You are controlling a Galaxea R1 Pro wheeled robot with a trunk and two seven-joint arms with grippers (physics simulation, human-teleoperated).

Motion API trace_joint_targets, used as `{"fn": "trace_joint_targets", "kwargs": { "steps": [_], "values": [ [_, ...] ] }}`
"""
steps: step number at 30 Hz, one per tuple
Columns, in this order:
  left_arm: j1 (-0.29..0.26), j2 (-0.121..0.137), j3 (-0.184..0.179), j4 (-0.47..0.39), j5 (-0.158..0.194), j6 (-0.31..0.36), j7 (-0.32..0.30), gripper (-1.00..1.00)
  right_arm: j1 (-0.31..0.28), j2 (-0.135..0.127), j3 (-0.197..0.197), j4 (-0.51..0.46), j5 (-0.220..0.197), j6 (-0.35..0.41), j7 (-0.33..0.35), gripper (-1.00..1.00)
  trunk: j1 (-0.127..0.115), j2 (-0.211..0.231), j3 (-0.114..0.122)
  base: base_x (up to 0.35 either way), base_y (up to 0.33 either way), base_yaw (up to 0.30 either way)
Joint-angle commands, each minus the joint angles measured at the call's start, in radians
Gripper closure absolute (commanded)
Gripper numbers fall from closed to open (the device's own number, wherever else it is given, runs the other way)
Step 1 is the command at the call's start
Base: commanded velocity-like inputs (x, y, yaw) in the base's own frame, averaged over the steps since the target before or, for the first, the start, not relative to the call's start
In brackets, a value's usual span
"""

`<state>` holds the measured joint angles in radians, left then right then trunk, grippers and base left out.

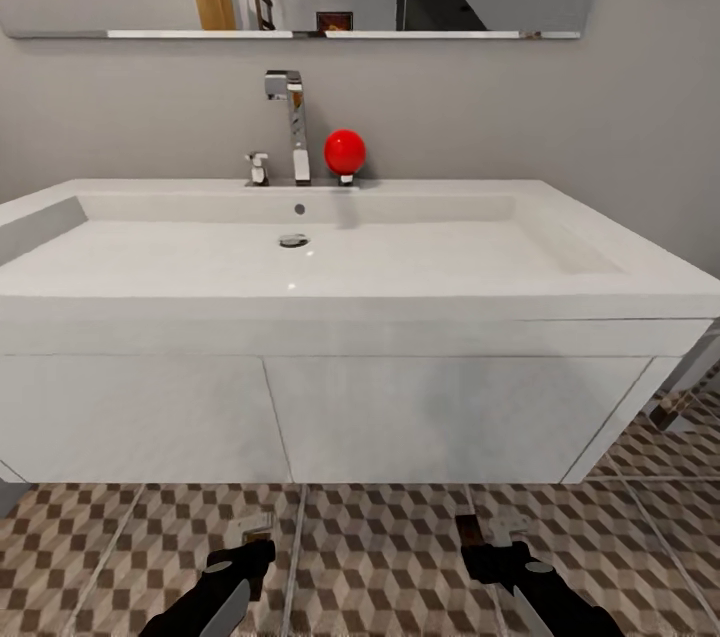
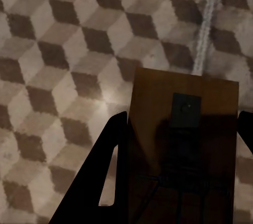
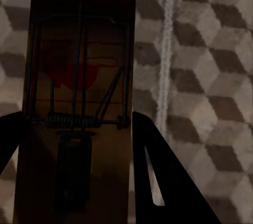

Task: Take the four mousetraps from the cabinet in the bathroom and place them on the bathroom floor. Make sure all four end up on the same floor surface, and ensure that at least two of them are either under or directly next to the same bathroom sink.

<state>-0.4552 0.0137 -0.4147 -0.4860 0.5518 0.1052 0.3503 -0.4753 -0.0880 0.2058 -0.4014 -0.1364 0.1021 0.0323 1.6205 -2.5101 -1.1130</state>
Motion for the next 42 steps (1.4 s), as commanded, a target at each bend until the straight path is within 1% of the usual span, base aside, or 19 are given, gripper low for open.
{"fn": "trace_joint_targets", "kwargs": {
  "steps": [1,25,40,42],
  "values": [
    [0.0,0.002,-0.009,-0.003,0.004,0.005,0.011,1.0,0.0,-0.001,0.006,-0.002,-0.013,0.005,0.001,1.0,0.0,-0.001,-0.005,0.0,0.0,0.0],
    [0.0,0.0,-0.009,-0.002,0.004,0.0,0.007,1.0,0.0,-0.001,0.006,-0.002,-0.012,0.005,0.001,1.0,0.011,-0.006,-0.098,0.0,0.0,0.0],
    [0.0,0.002,-0.009,-0.003,0.005,0.0,0.0,1.0,0.0,-0.001,0.006,-0.002,-0.012,0.005,0.001,1.0,0.011,-0.006,-0.098,0.0,0.0,0.0],
    [0.0,0.002,-0.009,-0.002,0.005,0.0,0.0,1.0,0.0,-0.001,0.006,-0.002,-0.012,0.005,0.001,1.0,0.012,-0.007,-0.105,0.0,0.0,0.0]
  ]
}}
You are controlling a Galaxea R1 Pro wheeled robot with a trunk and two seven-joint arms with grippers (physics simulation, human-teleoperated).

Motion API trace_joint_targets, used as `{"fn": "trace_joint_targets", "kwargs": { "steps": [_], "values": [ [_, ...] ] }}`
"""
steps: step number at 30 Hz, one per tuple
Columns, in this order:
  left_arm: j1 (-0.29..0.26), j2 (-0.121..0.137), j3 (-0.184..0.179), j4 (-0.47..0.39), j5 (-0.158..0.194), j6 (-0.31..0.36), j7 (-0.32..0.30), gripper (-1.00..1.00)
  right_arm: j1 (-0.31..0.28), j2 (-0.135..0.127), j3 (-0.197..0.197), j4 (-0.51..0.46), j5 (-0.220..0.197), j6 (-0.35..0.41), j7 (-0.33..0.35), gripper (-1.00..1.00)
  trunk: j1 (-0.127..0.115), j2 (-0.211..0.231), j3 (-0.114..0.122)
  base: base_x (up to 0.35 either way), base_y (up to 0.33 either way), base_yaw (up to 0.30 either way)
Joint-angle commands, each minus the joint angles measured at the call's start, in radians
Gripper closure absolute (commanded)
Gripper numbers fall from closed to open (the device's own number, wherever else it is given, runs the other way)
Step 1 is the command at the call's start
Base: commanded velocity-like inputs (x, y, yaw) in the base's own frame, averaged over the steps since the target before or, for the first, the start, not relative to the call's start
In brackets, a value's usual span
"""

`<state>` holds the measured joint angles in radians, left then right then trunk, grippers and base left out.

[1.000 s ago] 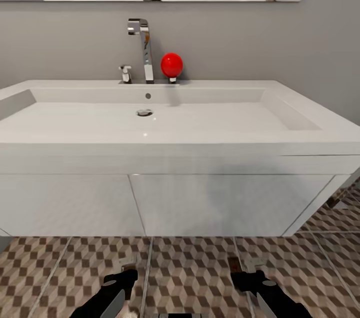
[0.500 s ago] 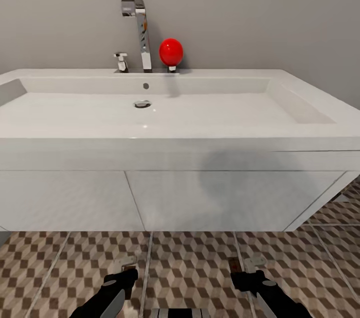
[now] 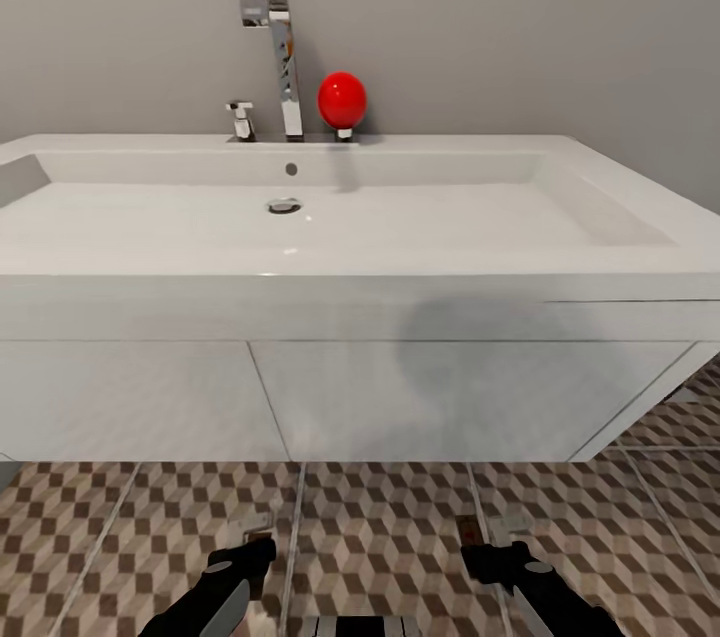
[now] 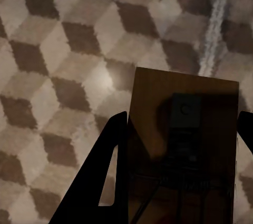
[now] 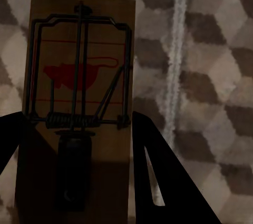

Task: Take the four mousetraps from the cabinet in the bathroom and place them on the bathroom floor. Make sure all four end up on the same floor surface, and ensure that at least two of them are either under or directly next to the same bathroom sink.

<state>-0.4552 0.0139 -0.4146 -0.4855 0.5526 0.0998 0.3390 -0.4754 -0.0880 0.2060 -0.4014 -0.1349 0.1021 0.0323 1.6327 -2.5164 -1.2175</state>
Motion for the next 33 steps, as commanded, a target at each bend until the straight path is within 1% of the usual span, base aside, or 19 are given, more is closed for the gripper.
{"fn": "trace_joint_targets", "kwargs": {
  "steps": [1,3,21,27,33],
  "values": [
    [0.0,0.001,-0.009,-0.003,0.003,0.005,0.012,1.0,0.0,-0.001,0.006,-0.002,-0.014,0.005,0.001,1.0,0.0,-0.001,-0.005,0.0,0.0,0.0],
    [0.0,0.001,-0.009,-0.003,0.003,0.005,0.013,1.0,0.0,-0.001,0.006,-0.002,-0.014,0.005,0.001,1.0,0.001,-0.001,-0.013,0.0,0.0,0.0],
    [0.0,0.003,-0.005,-0.002,0.004,0.009,0.014,1.0,0.0,-0.001,0.006,-0.002,-0.014,0.005,0.001,1.0,0.001,-0.001,-0.013,0.001,0.0,0.0],
    [-0.001,0.002,-0.005,-0.003,0.004,0.014,0.013,1.0,0.0,-0.001,0.006,-0.002,-0.014,0.005,0.001,1.0,0.001,-0.001,-0.013,0.149,0.0,0.0],
    [-0.001,0.001,-0.004,-0.003,0.004,0.013,0.013,1.0,0.0,-0.001,0.006,-0.002,-0.013,0.005,0.001,1.0,0.001,-0.001,-0.013,0.035,0.0,0.0]
  ]
}}
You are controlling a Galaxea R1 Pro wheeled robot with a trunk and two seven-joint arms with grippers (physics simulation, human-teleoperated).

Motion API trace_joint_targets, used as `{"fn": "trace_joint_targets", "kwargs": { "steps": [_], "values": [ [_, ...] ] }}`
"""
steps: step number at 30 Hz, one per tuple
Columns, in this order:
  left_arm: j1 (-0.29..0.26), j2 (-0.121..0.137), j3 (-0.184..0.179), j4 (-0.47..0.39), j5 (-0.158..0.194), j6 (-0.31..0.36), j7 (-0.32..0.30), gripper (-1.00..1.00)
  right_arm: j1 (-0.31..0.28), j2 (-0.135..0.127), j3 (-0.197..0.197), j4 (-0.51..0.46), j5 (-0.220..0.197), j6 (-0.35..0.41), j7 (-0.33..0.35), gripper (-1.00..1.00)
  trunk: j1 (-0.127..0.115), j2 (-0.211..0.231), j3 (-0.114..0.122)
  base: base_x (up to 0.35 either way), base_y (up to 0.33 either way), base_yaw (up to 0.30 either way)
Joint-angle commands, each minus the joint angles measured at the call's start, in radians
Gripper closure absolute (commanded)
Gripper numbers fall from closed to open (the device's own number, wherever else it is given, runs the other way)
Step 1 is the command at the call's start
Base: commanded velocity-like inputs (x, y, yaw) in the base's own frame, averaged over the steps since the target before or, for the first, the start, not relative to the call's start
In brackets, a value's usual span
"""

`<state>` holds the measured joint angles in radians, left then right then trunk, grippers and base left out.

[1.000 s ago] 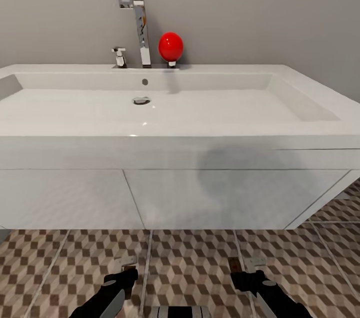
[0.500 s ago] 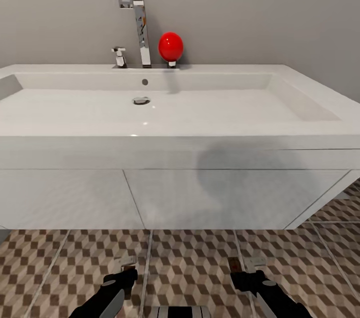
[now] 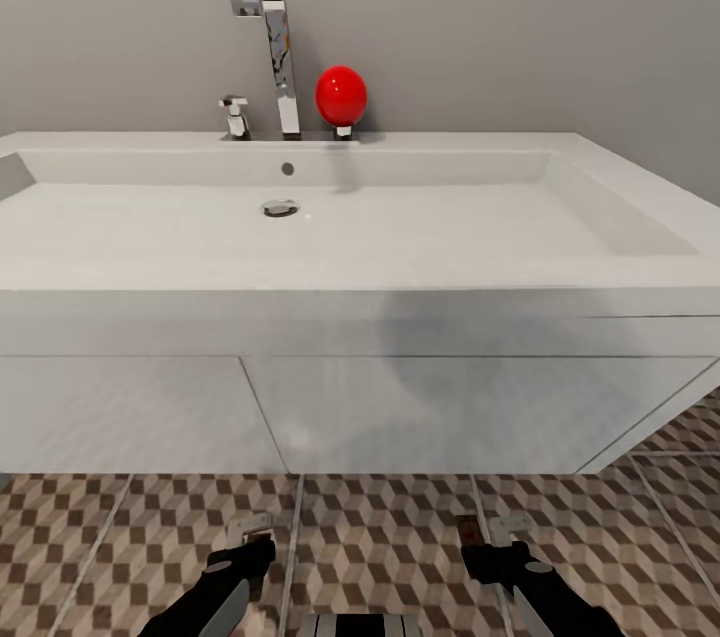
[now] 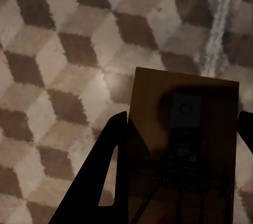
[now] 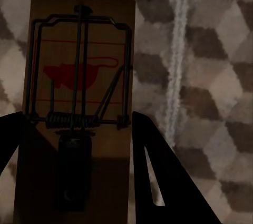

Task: Take the four mousetraps from the cabinet in the bathroom and place them on the bathroom floor. Make sure all four end up on the same floor surface, and ensure that at least two of them are either under or directly next to the same bathroom sink.

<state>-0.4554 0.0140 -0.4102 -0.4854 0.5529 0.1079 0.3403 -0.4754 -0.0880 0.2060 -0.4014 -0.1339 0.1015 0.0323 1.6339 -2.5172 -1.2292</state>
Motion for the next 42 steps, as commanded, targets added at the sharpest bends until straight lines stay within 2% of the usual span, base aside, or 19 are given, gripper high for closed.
{"fn": "trace_joint_targets", "kwargs": {
  "steps": [1,37,42],
  "values": [
    [0.0,0.002,-0.009,-0.003,0.004,0.005,0.012,1.0,0.0,-0.001,0.006,-0.002,-0.014,0.005,0.001,1.0,0.0,0.0,-0.001,0.008,0.0,0.0],
    [0.0,0.001,-0.013,-0.003,0.005,0.004,0.011,1.0,0.0,-0.001,0.009,-0.002,-0.012,-0.019,0.001,1.0,0.0,0.0,-0.001,0.0,0.0,0.0],
    [0.0,0.0,-0.013,-0.003,0.005,0.003,0.013,1.0,0.0,-0.001,0.009,-0.002,-0.013,-0.019,0.001,1.0,0.002,-0.001,-0.02,0.0,0.0,0.0]
  ]
}}
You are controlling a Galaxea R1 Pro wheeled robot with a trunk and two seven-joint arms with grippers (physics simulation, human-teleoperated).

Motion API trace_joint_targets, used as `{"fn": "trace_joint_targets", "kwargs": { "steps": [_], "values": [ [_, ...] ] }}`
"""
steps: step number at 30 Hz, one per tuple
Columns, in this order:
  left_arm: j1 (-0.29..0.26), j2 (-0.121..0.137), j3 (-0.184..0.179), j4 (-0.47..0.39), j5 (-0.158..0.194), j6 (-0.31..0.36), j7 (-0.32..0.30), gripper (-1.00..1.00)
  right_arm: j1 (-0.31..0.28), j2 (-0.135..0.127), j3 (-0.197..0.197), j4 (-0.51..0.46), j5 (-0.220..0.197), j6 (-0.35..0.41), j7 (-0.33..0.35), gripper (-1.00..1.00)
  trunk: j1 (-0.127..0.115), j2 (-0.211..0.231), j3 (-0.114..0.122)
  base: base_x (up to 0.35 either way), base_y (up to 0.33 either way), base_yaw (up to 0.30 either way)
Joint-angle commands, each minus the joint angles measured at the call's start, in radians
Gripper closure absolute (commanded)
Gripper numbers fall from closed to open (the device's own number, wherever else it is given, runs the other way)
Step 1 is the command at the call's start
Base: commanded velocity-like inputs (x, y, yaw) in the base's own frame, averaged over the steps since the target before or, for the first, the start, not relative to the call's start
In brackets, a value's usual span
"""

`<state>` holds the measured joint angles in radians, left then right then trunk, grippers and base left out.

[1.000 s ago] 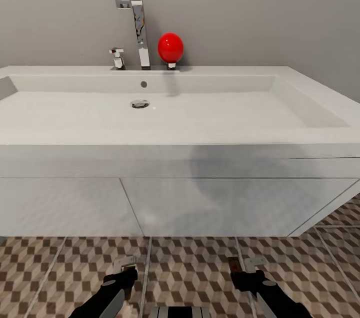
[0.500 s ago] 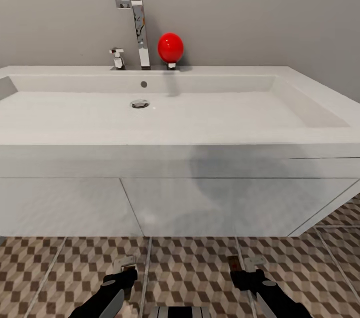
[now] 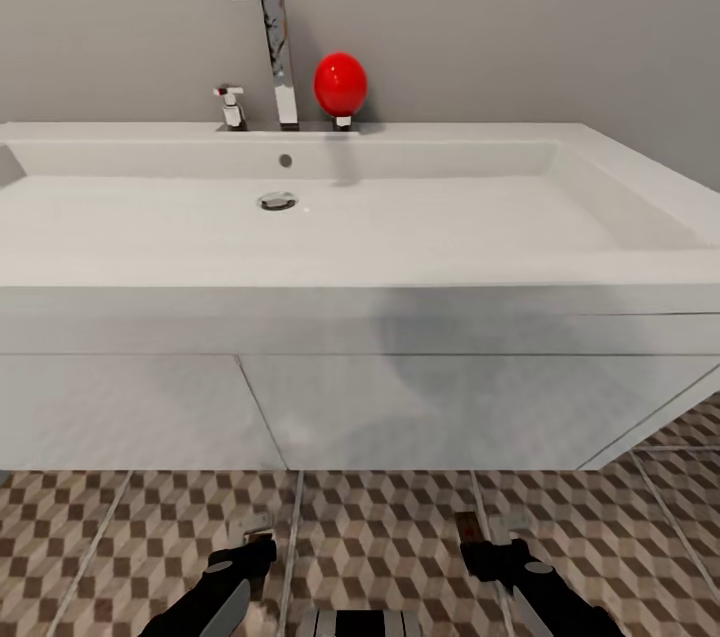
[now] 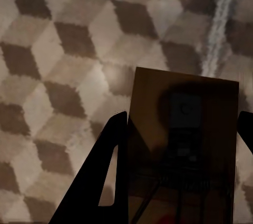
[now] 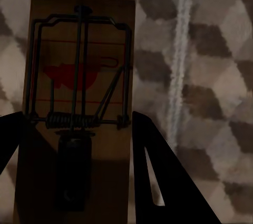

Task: Take the four mousetraps from the cabinet in the bathroom and place them on the bathroom floor. Make sure all four end up on the same floor surface, and ensure that at least two of them are either under or directly next to the same bathroom sink.

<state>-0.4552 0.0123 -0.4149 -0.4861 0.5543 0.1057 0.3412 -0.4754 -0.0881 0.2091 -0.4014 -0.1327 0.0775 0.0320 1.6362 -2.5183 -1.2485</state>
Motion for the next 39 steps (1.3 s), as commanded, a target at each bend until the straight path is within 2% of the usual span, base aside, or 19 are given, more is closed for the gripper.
{"fn": "trace_joint_targets", "kwargs": {
  "steps": [1,31,39],
  "values": [
    [-0.001,0.001,-0.008,-0.003,0.003,0.005,0.013,1.0,0.0,-0.001,0.006,-0.002,-0.014,0.005,0.002,1.0,0.0,-0.001,-0.005,0.0,0.0,0.0],
    [0.0,0.0,-0.007,-0.002,0.003,-0.001,0.018,1.0,0.0,-0.001,0.006,-0.002,-0.013,0.005,0.002,1.0,0.014,-0.008,-0.121,0.0,0.0,0.0],
    [0.0,0.001,-0.006,-0.002,0.003,0.0,0.01,1.0,0.0,-0.001,0.007,-0.002,-0.013,0.005,0.002,1.0,0.014,-0.008,-0.121,0.0,0.0,0.0]
  ]
}}
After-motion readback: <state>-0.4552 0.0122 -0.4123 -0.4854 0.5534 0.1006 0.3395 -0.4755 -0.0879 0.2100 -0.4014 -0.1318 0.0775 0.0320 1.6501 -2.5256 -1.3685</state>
